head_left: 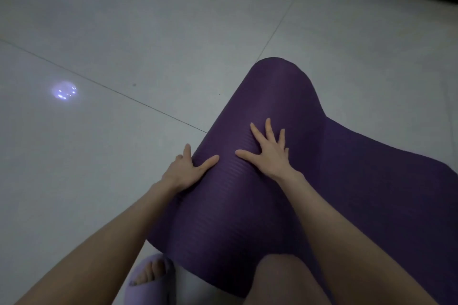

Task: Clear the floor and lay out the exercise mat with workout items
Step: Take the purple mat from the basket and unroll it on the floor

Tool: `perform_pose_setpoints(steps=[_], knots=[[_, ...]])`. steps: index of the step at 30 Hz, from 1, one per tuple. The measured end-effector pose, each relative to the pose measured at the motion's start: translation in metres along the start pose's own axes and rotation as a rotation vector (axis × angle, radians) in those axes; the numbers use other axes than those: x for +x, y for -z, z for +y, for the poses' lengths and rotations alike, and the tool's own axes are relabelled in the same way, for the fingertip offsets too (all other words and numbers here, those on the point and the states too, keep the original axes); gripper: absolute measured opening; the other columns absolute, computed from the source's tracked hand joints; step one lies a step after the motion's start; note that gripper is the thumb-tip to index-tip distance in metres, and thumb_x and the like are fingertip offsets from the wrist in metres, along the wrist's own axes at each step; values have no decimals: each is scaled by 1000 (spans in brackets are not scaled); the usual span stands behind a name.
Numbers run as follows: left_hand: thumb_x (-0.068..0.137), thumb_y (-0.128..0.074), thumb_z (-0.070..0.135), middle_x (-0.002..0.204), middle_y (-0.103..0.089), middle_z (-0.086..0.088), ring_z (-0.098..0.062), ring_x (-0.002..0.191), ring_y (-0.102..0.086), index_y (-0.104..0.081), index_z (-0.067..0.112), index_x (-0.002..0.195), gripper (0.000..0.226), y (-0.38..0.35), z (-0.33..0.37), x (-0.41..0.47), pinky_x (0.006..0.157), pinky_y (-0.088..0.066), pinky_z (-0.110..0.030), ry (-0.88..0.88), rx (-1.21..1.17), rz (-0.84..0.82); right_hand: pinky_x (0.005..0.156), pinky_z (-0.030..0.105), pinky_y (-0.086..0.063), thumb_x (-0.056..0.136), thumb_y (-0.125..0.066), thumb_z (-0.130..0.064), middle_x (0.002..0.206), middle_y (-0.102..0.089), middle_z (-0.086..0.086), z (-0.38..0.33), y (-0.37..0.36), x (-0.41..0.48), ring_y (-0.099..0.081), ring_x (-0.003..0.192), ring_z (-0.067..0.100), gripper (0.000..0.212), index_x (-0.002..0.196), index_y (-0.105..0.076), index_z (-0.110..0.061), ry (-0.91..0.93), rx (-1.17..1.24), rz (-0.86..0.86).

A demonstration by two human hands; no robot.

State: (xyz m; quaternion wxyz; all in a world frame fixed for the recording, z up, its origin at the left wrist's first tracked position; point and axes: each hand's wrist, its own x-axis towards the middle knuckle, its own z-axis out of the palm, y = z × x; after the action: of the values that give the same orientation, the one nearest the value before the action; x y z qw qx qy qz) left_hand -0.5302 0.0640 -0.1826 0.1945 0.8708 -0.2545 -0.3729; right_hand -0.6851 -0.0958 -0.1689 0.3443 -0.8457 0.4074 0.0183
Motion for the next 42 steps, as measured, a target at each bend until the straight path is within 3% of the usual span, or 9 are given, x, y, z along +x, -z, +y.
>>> perform_pose_setpoints(steps=[5, 10, 18, 21, 26, 30, 35, 39, 42], knots=[[34, -60, 91, 122, -57, -4, -23, 104, -57, -44, 13, 126, 121, -1, -13, 19, 86, -48, -36, 106, -155, -37, 107, 67, 6, 69, -63, -69, 156, 25, -9, 1, 0, 23, 30, 139, 36, 100, 148, -5, -45, 38, -146, -88], [46, -69, 80, 109, -60, -3, -21, 92, -58, -49, 15, 111, 94, -6, -1, 17, 76, -48, -33, 36, -63, 16, 105, 68, 12, 67, -72, -60, 156, 24, -7, -17, 14, 45, 31, 138, 37, 109, 148, 0, -44, 134, -334, -186], [71, -65, 64, 86, -63, -4, -25, 74, -60, -32, 18, 86, 58, -5, 28, -24, 55, -30, -31, -347, 443, 599, 105, 66, 14, 53, -83, -54, 160, 8, -8, -74, 44, 75, 21, 143, 33, 131, 149, 5, -39, 471, -673, -274], [77, -59, 63, 91, -60, -2, -21, 80, -58, -41, 15, 94, 54, 3, 31, -40, 60, -28, -28, -359, 589, 648, 105, 70, 6, 54, -83, -53, 157, -17, -5, -94, 46, 72, 4, 145, 30, 116, 148, -17, -35, 570, -763, -303], [83, -57, 56, 88, -55, -2, -19, 74, -49, -43, 14, 95, 46, 24, 33, -67, 64, -25, -29, -374, 739, 694, 107, 69, -9, 63, -76, -54, 132, -48, -3, -105, 53, 47, -27, 134, 26, 77, 128, -50, -22, 739, -733, -86], [65, -75, 52, 75, -51, -7, -22, 62, -47, -50, 10, 85, 53, 30, 27, -88, 56, -29, -32, -451, 741, 852, 107, 70, -8, 63, -74, -56, 130, -54, 0, -90, 53, 26, -34, 131, 27, 77, 127, -54, -18, 851, -655, 142], [81, -38, 72, 114, -47, -11, -26, 99, -46, -37, 10, 125, 77, 17, -2, -74, 79, -37, -37, -193, 683, 619, 109, 68, -2, 71, -70, -56, 158, -17, -5, -98, 29, 35, -5, 145, 24, 97, 149, -18, -30, 669, -780, -149], [85, -23, 73, 134, -37, -11, -28, 119, -37, -17, 15, 147, 85, 3, -33, -53, 96, -33, -40, -163, 602, 414, 110, 66, -2, 75, -68, -56, 160, -6, -6, -90, 5, 53, -1, 146, 29, 94, 149, -15, -36, 496, -687, -324], [87, -32, 66, 124, -43, -6, -24, 115, -41, -37, 24, 142, 69, 12, -54, -38, 95, -33, -37, -228, 300, 423, 111, 63, 1, 72, -66, -62, 160, -6, -5, -101, -12, 65, -1, 146, 27, 96, 149, -16, -36, 511, -634, -329]])
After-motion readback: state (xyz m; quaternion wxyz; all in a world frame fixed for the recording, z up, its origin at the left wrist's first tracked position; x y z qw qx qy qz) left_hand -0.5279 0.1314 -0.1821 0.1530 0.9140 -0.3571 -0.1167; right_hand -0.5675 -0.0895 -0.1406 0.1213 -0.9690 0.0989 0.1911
